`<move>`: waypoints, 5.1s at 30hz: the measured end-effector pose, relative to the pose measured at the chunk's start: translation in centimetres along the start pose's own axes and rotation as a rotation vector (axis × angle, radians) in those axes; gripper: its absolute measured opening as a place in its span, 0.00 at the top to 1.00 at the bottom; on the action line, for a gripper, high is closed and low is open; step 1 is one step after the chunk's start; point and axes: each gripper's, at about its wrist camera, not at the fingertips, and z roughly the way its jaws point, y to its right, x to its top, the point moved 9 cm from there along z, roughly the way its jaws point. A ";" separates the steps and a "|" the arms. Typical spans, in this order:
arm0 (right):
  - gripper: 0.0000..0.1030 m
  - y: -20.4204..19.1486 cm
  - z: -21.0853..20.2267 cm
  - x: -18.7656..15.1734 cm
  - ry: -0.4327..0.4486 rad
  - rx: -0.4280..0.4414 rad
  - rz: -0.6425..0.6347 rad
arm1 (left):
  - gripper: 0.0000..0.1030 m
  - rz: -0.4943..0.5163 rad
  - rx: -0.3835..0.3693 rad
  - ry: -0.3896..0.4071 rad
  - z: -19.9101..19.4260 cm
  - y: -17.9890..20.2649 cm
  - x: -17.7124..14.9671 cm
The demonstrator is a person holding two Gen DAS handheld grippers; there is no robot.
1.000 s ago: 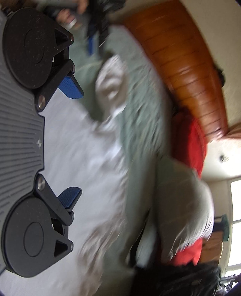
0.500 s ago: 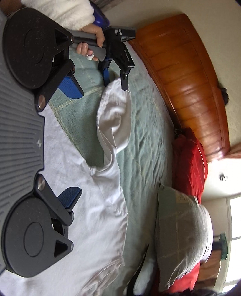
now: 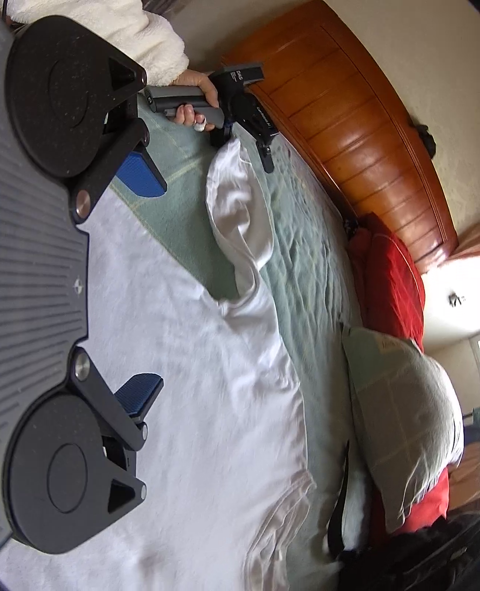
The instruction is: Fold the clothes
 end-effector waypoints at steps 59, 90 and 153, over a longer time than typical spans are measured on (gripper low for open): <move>0.00 2.7 -0.2 -0.1 -0.020 -0.073 0.038 | 0.42 0.317 0.394 -0.009 -2.8 1.7 6.2; 0.00 6.6 1.9 0.0 0.003 0.177 0.030 | 0.43 1.009 0.140 -0.489 14.1 18.9 -12.8; 0.00 6.0 1.7 -0.5 0.023 0.123 0.005 | 0.25 0.492 0.135 -0.387 11.9 21.5 -10.0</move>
